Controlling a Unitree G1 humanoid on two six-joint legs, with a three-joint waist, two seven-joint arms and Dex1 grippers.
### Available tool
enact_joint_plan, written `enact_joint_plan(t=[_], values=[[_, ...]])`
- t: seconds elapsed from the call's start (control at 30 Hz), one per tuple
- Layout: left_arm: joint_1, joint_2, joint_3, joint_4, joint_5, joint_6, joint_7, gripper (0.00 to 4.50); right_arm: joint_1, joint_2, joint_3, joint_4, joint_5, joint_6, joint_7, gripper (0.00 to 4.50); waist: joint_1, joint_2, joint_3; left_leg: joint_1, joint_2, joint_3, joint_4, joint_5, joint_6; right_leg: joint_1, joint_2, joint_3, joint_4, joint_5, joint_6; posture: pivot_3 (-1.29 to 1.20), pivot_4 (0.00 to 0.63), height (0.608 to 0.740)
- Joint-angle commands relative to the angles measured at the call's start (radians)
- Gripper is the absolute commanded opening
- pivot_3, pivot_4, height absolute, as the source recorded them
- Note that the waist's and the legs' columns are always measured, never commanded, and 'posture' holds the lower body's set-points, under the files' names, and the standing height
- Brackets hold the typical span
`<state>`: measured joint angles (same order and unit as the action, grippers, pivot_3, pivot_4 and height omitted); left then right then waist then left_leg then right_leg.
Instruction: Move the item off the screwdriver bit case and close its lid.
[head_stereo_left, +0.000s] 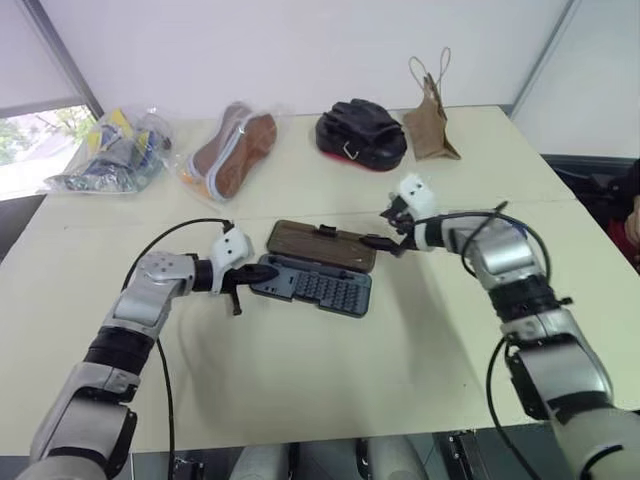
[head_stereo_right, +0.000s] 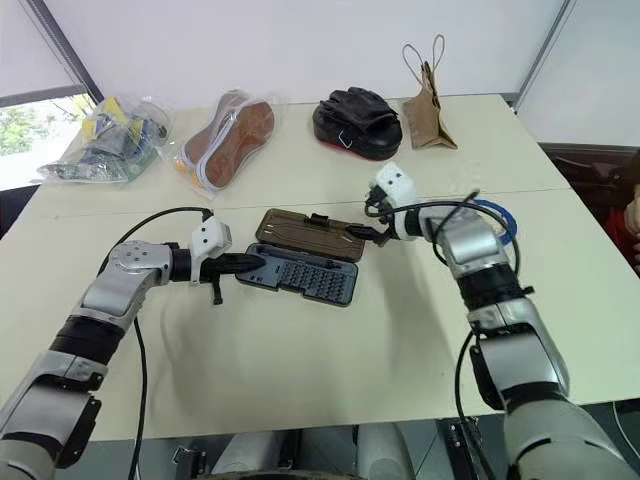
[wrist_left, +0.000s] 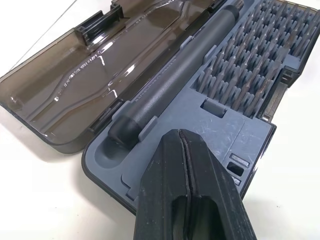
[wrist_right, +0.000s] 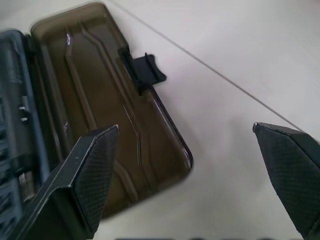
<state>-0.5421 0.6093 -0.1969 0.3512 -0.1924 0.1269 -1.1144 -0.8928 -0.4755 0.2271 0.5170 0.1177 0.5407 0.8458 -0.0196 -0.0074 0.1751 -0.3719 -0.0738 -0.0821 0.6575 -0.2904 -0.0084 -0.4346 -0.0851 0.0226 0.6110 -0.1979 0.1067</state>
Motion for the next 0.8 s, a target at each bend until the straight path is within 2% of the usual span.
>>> enact_joint_plan(t=[0.03,0.1,0.3,0.47,0.57,0.63,0.8], values=[[0.041,-0.004,-0.022,0.013,0.034,0.040,-0.002,0.00,-0.092,0.039,0.014,0.159,-0.049,-0.099,0.021,4.49,0.000,0.000,0.000,0.000,0.000,0.000,0.001,0.000,0.000,0.000,0.000,0.000,0.001,0.000,0.000,0.00,0.150,0.740],[0.048,-0.007,-0.008,-0.008,0.018,0.057,-0.002,0.00,-0.119,0.057,0.019,0.235,-0.064,-0.134,0.040,4.49,0.001,0.000,0.000,-0.001,0.000,-0.001,0.003,0.000,0.000,0.000,0.000,0.000,0.002,0.000,0.000,0.00,0.150,0.740],[0.090,-0.004,0.133,-0.190,-0.184,0.240,-0.032,0.00,-0.145,0.088,0.027,0.365,-0.116,-0.226,0.071,4.49,-0.004,0.000,0.001,-0.004,0.000,-0.001,0.003,0.000,0.000,-0.004,0.000,0.001,0.003,0.000,0.000,0.00,0.150,0.740],[0.099,0.011,0.139,-0.240,-0.194,0.279,-0.033,0.00,-0.156,0.110,0.026,0.439,-0.143,-0.274,0.080,4.49,-0.016,0.000,0.001,-0.004,0.000,-0.001,0.004,0.000,-0.001,-0.004,0.001,0.001,0.004,0.000,0.000,0.00,0.150,0.740],[0.090,0.013,0.144,-0.247,-0.202,0.292,-0.031,0.00,-0.165,0.121,0.028,0.484,-0.162,-0.308,0.086,3.68,-0.024,0.000,0.001,-0.004,0.001,-0.001,0.003,0.000,-0.001,-0.004,0.001,0.001,0.004,0.000,0.000,0.00,0.150,0.740],[0.085,0.018,0.148,-0.251,-0.208,0.299,-0.034,0.00,-0.168,0.124,0.032,0.503,-0.176,-0.330,0.093,2.78,-0.025,0.000,0.001,-0.003,0.001,-0.001,0.003,0.000,-0.001,-0.004,0.001,0.001,0.004,0.000,0.000,0.00,0.150,0.740],[0.080,0.024,0.163,-0.261,-0.224,0.316,-0.036,0.00,-0.169,0.128,0.037,0.537,-0.206,-0.377,0.115,0.08,-0.027,0.000,0.000,-0.003,0.001,-0.001,0.003,0.000,-0.001,-0.004,0.002,0.001,0.004,0.000,0.000,0.00,0.150,0.740]])
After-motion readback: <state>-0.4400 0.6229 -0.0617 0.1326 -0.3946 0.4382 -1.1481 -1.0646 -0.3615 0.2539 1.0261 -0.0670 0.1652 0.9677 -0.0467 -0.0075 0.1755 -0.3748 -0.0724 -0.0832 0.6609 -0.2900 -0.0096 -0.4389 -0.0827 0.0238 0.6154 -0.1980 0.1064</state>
